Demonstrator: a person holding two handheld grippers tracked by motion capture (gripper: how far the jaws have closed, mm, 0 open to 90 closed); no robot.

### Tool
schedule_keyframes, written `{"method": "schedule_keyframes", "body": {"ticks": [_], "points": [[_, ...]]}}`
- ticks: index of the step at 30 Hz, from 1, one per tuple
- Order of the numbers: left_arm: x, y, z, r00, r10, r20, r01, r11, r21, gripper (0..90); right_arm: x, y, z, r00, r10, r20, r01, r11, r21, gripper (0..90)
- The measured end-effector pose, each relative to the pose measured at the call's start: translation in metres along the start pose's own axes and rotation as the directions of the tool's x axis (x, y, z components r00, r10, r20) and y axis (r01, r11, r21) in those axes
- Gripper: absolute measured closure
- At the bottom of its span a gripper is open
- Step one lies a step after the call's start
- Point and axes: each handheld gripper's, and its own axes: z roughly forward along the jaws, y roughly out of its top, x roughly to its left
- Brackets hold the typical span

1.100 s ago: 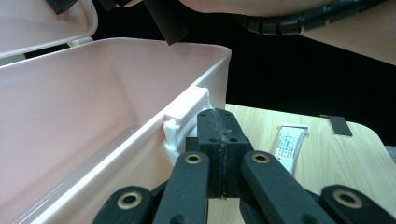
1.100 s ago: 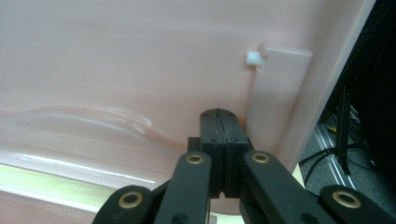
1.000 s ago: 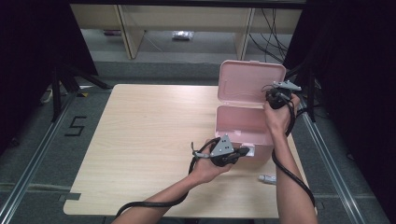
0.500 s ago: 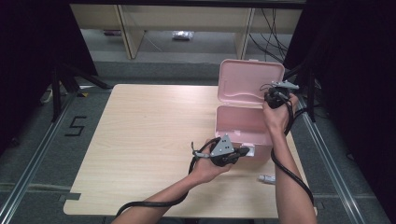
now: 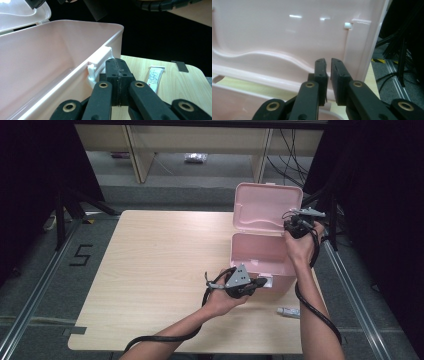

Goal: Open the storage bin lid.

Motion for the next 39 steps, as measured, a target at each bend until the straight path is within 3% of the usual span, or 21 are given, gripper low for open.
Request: {"method": "schedule_keyframes", "body": {"ticks": [1, 8, 11, 12, 15, 16, 18, 19, 21, 23, 24, 25, 29, 31, 32, 33, 34, 35, 39], "points": [[0.0, 0.0, 0.0, 1.0, -0.001, -0.001, 0.001, 1.0, -0.001, 89.7, 0.002, -0.001, -0.003, 0.9996, 0.029, -0.006, -0.029, 1.0, 0.009, 83.1], [-0.001, -0.001, 0.0, 0.9999, -0.009, -0.01, 0.009, 1.0, 0.002, 89.7, 0.003, -0.009, -0.018, 0.9986, 0.024, -0.048, -0.023, 0.999, 0.028, 81.7], [-0.001, -0.001, 0.0, 0.9999, -0.009, -0.011, 0.009, 1.0, 0.002, 89.7, 0.003, -0.014, -0.024, 0.9983, 0.016, -0.056, -0.015, 0.999, 0.034, 81.7], [-0.001, -0.001, 0.0, 0.9999, -0.009, -0.01, 0.009, 1.0, 0.003, 89.7, 0.001, -0.016, -0.025, 0.9979, -0.012, -0.064, 0.014, 1.0, 0.025, 81.7], [-0.001, 0.0, 0.0, 0.9999, -0.008, -0.01, 0.008, 1.0, 0.005, 89.7, 0.003, -0.02, -0.034, 0.9976, 0.003, -0.07, 0.0, 0.999, 0.039, 81.7], [-0.001, 0.0, 0.0, 0.9999, -0.006, -0.011, 0.006, 1.0, 0.007, 89.7, 0.0, -0.02, -0.035, 0.9966, -0.021, -0.08, 0.024, 0.999, 0.031, 81.6], [-0.001, 0.0, 0.0, 0.9999, -0.008, -0.011, 0.008, 0.9999, 0.006, 89.7, 0.003, -0.023, -0.043, 0.996, -0.003, -0.089, 0.007, 0.999, 0.039, 81.5], [-0.001, 0.0, 0.0, 0.9999, -0.009, -0.011, 0.009, 0.9999, 0.006, 89.7, 0.001, -0.024, -0.047, 0.9947, -0.031, -0.098, 0.035, 0.999, 0.04, 81.2], [-0.001, 0.0, 0.0, 0.9999, -0.01, -0.012, 0.01, 0.9999, 0.005, 89.7, 0.003, -0.026, -0.053, 0.9951, -0.013, -0.098, 0.018, 0.999, 0.047, 80.8], [-0.001, 0.0, 0.0, 0.9999, -0.009, -0.013, 0.009, 0.9999, 0.006, 89.7, 0.0, -0.028, -0.059, 0.9936, -0.045, -0.104, 0.05, 0.998, 0.045, 80.4], [-0.001, 0.0, 0.0, 0.9999, -0.009, -0.013, 0.009, 0.9999, 0.007, 89.7, 0.002, -0.03, -0.064, 0.993, -0.014, -0.118, 0.02, 0.998, 0.055, 80.2], [-0.001, 0.0, 0.0, 0.9999, -0.009, -0.013, 0.009, 0.9999, 0.007, 89.7, 0.0, -0.03, -0.068, 0.9922, -0.035, -0.12, 0.042, 0.997, 0.063, 79.9], [-0.001, 0.0, 0.0, 0.9999, -0.008, -0.015, 0.008, 0.9999, 0.009, 89.7, -0.003, -0.037, -0.076, 0.9874, -0.038, -0.153, 0.048, 0.997, 0.061, 78.8], [-0.001, 0.0, 0.0, 0.9998, -0.009, -0.015, 0.009, 0.9999, 0.008, 89.7, -0.002, -0.04, -0.084, 0.9888, -0.023, -0.147, 0.034, 0.997, 0.069, 78.1], [-0.001, 0.0, 0.0, 0.9999, -0.009, -0.014, 0.009, 0.9999, 0.009, 89.7, -0.003, -0.041, -0.086, 0.9882, -0.043, -0.147, 0.053, 0.996, 0.065, 77.5], [-0.001, 0.0, 0.0, 0.9999, -0.008, -0.014, 0.008, 0.9999, 0.009, 89.7, -0.001, -0.045, -0.089, 0.9874, -0.023, -0.157, 0.035, 0.997, 0.073, 77.2], [-0.001, 0.0, 0.0, 0.9999, -0.008, -0.015, 0.008, 0.9999, 0.009, 89.7, -0.003, -0.046, -0.091, 0.9862, -0.05, -0.158, 0.061, 0.996, 0.066, 77.2], [-0.001, 0.0, 0.0, 0.9998, -0.009, -0.015, 0.009, 0.9999, 0.009, 89.7, -0.001, -0.049, -0.093, 0.9855, -0.029, -0.167, 0.043, 0.996, 0.078, 77.1], [-0.001, 0.001, -0.001, 0.9998, -0.009, -0.015, 0.01, 0.9998, 0.017, 89.7, -0.001, -0.057, -0.101, 0.9829, -0.05, -0.177, 0.066, 0.994, 0.089, 77.1]]}}
